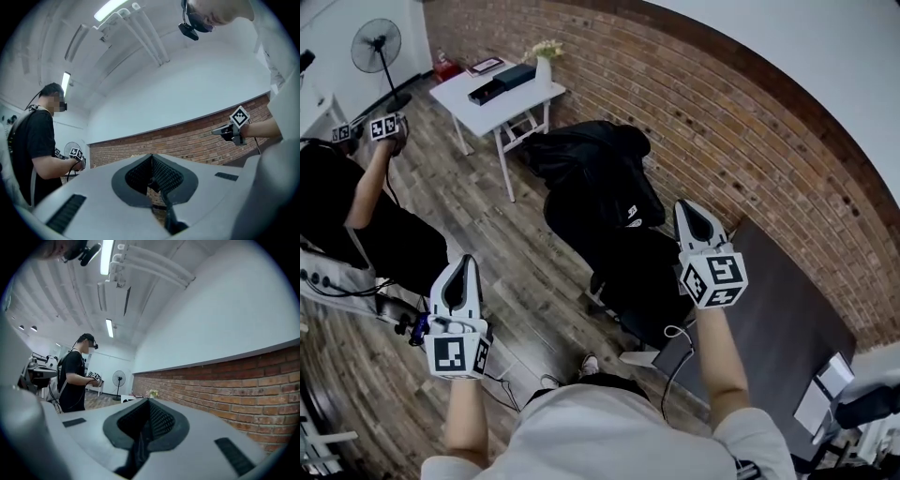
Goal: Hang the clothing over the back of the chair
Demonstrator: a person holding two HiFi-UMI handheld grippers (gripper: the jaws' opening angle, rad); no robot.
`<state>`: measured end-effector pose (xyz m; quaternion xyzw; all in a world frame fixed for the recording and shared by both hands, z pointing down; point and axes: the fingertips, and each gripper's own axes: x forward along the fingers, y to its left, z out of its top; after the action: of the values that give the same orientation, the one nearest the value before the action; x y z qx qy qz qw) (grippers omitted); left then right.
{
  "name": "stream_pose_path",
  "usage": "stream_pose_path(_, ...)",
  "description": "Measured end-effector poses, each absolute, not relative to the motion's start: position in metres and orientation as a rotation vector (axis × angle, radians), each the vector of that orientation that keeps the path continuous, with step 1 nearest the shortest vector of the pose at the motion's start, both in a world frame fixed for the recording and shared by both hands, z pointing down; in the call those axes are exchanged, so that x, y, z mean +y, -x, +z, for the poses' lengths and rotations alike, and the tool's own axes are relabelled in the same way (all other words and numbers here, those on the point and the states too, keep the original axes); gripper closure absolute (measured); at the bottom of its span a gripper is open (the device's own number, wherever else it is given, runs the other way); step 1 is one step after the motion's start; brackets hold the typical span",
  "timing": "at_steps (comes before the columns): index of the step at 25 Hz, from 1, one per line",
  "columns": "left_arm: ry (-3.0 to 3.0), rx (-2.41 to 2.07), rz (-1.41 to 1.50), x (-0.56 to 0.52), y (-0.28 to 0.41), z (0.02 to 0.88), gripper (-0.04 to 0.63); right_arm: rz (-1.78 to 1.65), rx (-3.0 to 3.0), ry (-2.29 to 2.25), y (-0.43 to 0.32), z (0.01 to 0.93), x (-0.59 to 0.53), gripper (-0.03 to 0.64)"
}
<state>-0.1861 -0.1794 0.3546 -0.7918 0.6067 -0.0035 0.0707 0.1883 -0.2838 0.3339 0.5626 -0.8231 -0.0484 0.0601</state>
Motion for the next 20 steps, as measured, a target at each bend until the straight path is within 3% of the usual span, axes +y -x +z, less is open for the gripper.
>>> stream_pose_path(20,2.354,1.881,0.020,-0.147,0.212,0.353,0.571,-0.138,-2.419,-2.029,-0.251,0.319,-0.158,0.598)
